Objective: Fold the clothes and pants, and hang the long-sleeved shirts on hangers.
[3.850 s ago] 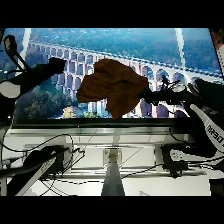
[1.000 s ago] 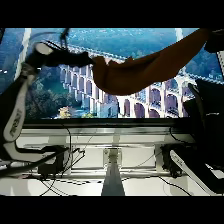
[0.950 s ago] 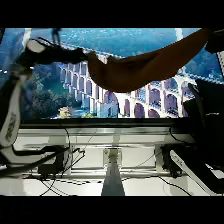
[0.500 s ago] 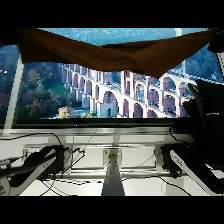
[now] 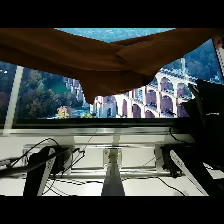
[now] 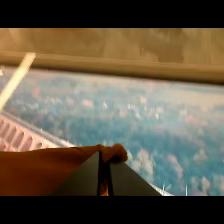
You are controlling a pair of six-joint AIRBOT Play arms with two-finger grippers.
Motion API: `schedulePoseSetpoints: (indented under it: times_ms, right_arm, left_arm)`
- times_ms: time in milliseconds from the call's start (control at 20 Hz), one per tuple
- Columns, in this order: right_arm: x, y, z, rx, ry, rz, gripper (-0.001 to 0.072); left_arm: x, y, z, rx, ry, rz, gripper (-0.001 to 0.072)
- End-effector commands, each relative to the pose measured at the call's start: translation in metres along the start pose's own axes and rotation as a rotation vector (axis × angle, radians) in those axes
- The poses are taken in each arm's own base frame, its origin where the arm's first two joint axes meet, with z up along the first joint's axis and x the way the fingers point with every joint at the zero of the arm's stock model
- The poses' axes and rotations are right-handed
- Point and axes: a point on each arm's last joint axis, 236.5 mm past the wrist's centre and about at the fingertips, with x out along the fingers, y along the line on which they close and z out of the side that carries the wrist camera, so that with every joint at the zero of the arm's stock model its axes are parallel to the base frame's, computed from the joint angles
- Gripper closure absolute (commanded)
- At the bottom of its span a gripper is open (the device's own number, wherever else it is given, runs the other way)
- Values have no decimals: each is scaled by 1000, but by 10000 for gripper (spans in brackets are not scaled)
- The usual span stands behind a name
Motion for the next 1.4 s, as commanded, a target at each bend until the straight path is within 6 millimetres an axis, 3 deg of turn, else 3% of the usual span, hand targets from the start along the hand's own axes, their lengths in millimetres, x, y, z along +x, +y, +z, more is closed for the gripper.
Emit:
schedulePoseSetpoints:
  times_ms: [0,100,150,200,350,500,650,750,900,1000,1100,1250,1350]
  right_arm:
    - [-45,10,40,-8,-187,11,693]
    - [-51,-2,43,-45,-205,-48,693]
    - [-44,-9,39,-57,-184,-74,693]
    - [-31,-13,34,-56,-164,-80,693]
    - [34,-22,30,12,-135,-65,694]
    - [94,-28,35,139,-177,-28,694]
    - [122,-35,28,159,-151,-35,694]
    - [133,-38,-4,130,-25,-54,693]
    - [131,-47,-92,17,329,-85,694]
    - [120,-53,-147,-11,520,-102,694]
    - [104,-52,-192,-9,653,-98,694]
    - [71,-47,-248,6,768,-91,693]
    - [51,-44,-279,20,813,-93,693]
  left_arm:
    - [-29,2,19,29,-58,39,687]
    - [-18,4,-5,0,29,31,688]
    - [-5,6,-24,-22,86,24,687]
    - [12,6,-45,-64,137,5,688]
    - [70,-10,-96,-274,256,-114,688]
    - [110,-14,-102,-458,225,-167,689]
    - [116,-14,-119,-391,276,-170,688]
    - [103,-17,-157,-259,435,-185,688]
    - [72,-6,-225,-86,688,-156,689]
    - [50,-11,-273,-115,789,-151,689]
    - [11,-26,-336,-166,923,-172,688]
    - [-65,-50,-427,-233,1132,-202,688]
    - [-106,-63,-469,-268,1237,-217,687]
